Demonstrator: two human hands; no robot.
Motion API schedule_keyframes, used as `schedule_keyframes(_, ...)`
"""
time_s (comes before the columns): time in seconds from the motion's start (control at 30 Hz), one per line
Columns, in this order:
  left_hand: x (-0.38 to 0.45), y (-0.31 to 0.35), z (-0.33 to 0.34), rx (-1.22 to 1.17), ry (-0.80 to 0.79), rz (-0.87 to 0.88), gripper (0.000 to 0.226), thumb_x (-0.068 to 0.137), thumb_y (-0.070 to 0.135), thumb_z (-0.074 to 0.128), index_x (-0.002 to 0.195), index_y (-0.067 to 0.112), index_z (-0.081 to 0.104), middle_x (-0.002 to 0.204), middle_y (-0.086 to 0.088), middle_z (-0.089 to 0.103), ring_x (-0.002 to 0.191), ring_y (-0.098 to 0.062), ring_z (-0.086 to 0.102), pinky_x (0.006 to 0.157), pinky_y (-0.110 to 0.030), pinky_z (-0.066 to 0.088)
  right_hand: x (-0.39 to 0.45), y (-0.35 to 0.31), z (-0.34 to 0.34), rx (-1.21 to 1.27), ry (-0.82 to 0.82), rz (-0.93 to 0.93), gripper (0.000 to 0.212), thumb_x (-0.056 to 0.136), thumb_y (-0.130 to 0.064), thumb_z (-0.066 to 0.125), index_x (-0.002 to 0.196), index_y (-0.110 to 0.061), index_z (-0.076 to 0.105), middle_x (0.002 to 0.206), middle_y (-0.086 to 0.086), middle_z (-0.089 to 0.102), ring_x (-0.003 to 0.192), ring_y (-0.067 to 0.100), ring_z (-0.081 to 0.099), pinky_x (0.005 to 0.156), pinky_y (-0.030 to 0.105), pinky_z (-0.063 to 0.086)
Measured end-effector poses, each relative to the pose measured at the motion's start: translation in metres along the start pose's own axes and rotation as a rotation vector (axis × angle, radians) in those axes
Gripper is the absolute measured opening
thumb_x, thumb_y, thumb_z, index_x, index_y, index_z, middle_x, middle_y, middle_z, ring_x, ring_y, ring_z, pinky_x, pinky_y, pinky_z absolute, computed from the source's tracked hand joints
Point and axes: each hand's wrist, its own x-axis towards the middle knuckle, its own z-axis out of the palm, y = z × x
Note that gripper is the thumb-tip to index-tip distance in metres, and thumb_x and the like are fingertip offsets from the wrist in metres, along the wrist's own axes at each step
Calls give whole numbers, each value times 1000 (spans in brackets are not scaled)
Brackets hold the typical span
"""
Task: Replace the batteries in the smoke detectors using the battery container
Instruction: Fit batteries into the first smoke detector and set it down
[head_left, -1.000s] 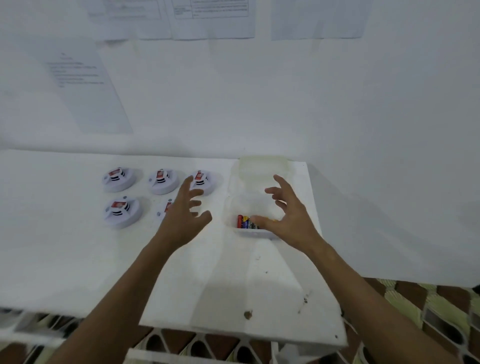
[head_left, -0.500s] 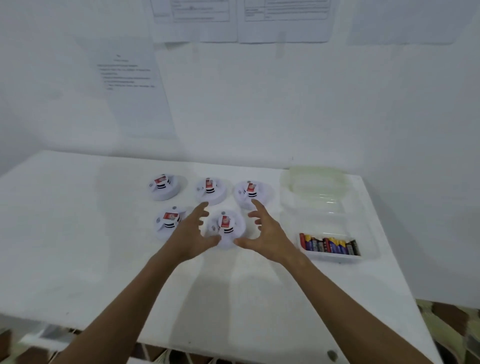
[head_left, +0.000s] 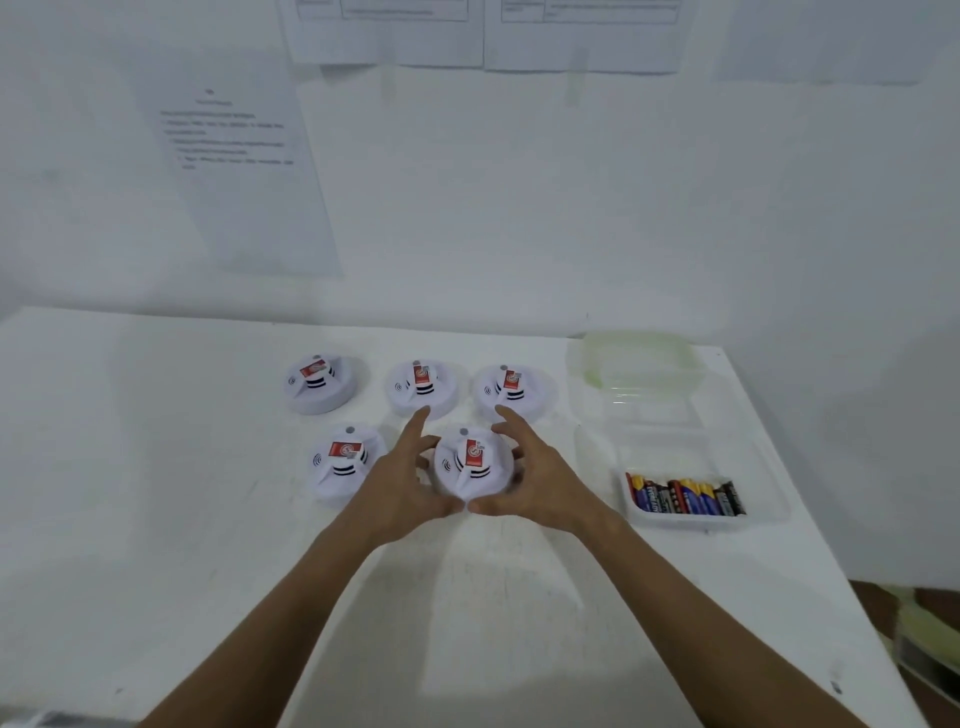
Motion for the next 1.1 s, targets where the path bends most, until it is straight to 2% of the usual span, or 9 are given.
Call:
schedule_keyframes(0.07,-2,6,-2,-45,-8,22,118,62,22,90,151,32,13,139,3,51,110,-15,61,87,-30,56,-3,-7,-7,11,-46,-10,104,73,-17,85,152,-17,18,155,1,32,138,14,35,114,32,33)
schedule_keyframes(0.2,-9,28,-10,-171,-102,56,117,69,8,85,150,40,7,139,12,46,100,-13,68,73,-25,58,-6,-17,-21,-38,-95,-3,111,68,-32,88,153,-30,16,155,-7,33,136,15,39,110,35,42)
schedule_keyframes(0.33,-15,43,-17,-322,-165,86,106,77,-3,75,145,46,11,136,13,51,104,-19,68,80,-35,59,-12,-21,-27,-51,-79,-43,115,63,-37,91,152,-30,19,152,-11,33,135,10,38,106,33,46)
schedule_keyframes(0.43,-17,45,-20,-381,-155,70,102,78,-2,75,144,48,15,138,12,52,111,-22,65,89,-43,56,-16,-24,-35,24,-61,-58,103,65,-30,90,148,-34,28,147,-13,36,128,13,46,97,29,52)
schedule_keyframes(0.53,-21,46,-22,-299,-146,83,110,71,13,84,148,46,12,140,17,49,119,-13,58,95,-35,53,-19,-26,-44,216,-62,-33,94,67,-18,90,141,-40,36,140,-10,42,116,20,57,87,33,58)
schedule_keyframes(0.63,-25,50,-20,-242,-178,71,109,66,20,88,147,42,18,138,21,45,113,-4,59,82,-18,54,-21,-29,-46,357,-88,-58,94,66,-13,87,142,-37,37,141,-5,45,124,22,51,96,43,54)
schedule_keyframes(0.77,-28,60,-18,-285,-208,48,97,64,13,89,142,35,35,130,13,55,103,-7,67,73,-22,57,-26,-33,-43,557,-157,-88,82,69,-1,79,140,-22,42,137,9,52,124,30,55,97,52,52)
schedule_keyframes(0.87,-29,65,-22,-284,-207,43,94,63,11,89,142,29,42,129,7,58,101,-13,68,74,-26,58,-27,-36,-43,557,-165,-98,82,71,4,77,140,-23,42,137,7,53,124,28,54,97,49,52)
schedule_keyframes(1.1,-30,68,-31,-126,-129,100,97,53,25,95,138,32,48,126,19,58,101,-14,67,77,-35,61,-31,-41,-51,328,-205,-93,96,66,-3,87,141,-38,38,137,-11,50,127,10,49,94,36,55)
